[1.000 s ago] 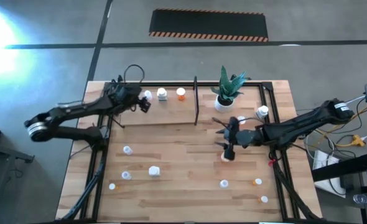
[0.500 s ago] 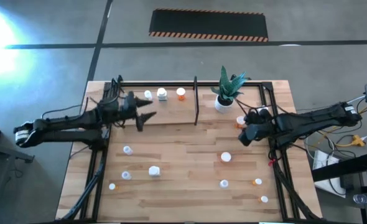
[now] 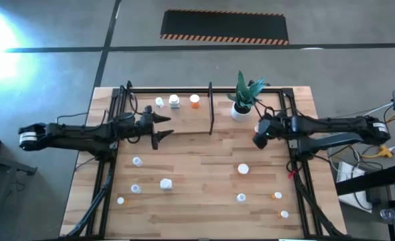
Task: Pick and place medicine bottles onto shelf by color
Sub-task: Put the orange medicine container on the shelf
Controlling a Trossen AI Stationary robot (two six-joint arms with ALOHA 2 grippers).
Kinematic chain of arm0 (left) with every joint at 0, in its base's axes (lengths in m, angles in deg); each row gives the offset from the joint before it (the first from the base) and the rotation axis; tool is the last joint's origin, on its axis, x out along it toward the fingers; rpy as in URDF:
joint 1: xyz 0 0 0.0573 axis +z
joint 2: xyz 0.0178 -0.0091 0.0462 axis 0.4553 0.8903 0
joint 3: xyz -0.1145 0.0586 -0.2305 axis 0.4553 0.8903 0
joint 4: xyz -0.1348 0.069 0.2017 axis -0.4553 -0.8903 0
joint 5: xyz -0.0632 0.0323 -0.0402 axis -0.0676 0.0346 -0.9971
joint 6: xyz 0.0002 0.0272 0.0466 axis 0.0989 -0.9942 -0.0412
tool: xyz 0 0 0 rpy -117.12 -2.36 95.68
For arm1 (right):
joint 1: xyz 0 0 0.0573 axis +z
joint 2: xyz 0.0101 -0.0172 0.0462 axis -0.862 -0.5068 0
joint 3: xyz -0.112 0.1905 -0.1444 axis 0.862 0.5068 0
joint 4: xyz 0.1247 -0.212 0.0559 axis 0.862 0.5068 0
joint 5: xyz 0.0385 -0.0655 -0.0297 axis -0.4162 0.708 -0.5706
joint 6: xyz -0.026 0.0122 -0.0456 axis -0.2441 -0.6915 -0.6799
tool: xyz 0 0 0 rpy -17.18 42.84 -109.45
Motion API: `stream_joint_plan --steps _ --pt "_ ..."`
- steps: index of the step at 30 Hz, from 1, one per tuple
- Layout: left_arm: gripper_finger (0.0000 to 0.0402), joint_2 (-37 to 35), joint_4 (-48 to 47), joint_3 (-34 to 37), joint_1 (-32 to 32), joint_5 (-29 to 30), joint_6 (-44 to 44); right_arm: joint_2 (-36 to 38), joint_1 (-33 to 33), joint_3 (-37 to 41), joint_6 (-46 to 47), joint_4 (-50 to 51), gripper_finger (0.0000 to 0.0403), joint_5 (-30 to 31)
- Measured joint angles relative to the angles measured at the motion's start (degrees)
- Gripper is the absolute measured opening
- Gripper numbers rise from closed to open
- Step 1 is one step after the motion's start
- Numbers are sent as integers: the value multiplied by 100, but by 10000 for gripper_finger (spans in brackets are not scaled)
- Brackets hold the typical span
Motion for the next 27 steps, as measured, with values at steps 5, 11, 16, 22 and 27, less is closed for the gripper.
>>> stream_joint_plan --steps 5,11,16,22,27 --pt "258 224 82 0 -7 -4 12 -516 -529 0 -224 -379 324 -339" --pt "258 353 83 0 -7 -37 12 -1064 -947 0 -407 -407 311 -552" --pt "258 342 87 0 -7 -65 12 -1348 -1050 -34 -573 -573 292 -813" --pt "258 316 87 22 -7 -76 12 -1394 -1034 -202 -674 -589 225 -918" --pt "258 320 65 30 -7 -76 -8 -1419 -794 -566 -652 -586 193 -1366"
